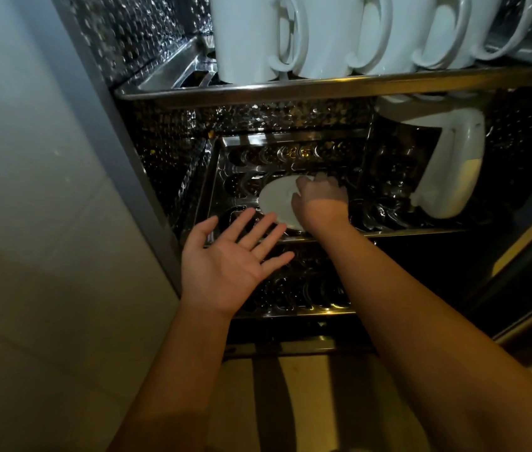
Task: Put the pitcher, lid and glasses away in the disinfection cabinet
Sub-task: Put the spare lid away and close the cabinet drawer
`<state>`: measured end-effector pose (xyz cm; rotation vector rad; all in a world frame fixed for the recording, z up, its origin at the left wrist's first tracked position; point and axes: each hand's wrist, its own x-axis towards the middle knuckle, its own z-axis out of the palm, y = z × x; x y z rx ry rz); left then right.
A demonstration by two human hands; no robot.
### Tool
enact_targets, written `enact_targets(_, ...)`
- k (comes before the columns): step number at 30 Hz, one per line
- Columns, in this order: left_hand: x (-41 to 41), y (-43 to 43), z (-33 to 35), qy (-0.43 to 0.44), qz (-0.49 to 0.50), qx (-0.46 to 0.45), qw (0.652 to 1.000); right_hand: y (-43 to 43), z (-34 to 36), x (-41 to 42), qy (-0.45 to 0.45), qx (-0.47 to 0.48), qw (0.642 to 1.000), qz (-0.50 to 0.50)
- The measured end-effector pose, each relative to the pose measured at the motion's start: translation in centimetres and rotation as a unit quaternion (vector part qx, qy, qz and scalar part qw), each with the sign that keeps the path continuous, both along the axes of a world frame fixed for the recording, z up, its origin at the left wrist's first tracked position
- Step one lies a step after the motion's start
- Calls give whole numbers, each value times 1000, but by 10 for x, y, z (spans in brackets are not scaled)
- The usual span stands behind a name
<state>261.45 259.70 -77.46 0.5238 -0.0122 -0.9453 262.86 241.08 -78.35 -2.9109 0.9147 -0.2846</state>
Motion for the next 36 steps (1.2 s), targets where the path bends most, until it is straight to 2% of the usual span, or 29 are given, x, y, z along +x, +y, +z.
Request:
enact_targets(7,-8,-5,6,-43,31,34,998,18,2,-24,-80,-56,994,38)
enact_targets(9,-15,-8,9,-94,61,72,991,24,3,-35,-103,-67,991,56)
enact_targets(11,-22,-13,15,-194,104,142,965,31,5,-47,-117,-64,989,67)
enact_targets(13,-29,-19,19,-311,155,237,907,34,5,-58,-108,-58,990,69)
enact_targets(15,-33,-22,19,-431,203,307,824,34,4,-69,-99,-49,992,65)
enact_targets(18,-39,-22,12,-619,214,392,646,34,7,-84,-91,-39,993,69)
enact_targets(20,-42,-24,14,-675,186,453,552,34,13,-91,-82,-40,993,72)
enact_targets(23,-42,-29,36,-709,122,538,439,38,34,-97,-89,-26,993,69)
enact_targets(24,-42,-31,46,-713,99,560,411,40,44,-98,-103,-24,992,66)
enact_targets(26,-45,-30,69,-710,47,588,385,46,65,-102,-139,-19,989,49)
enact_targets(29,-51,-23,107,-701,7,609,371,55,101,-111,-135,-14,990,44)
enact_targets(36,-80,-4,215,-721,19,612,324,77,200,-138,-121,-15,992,26)
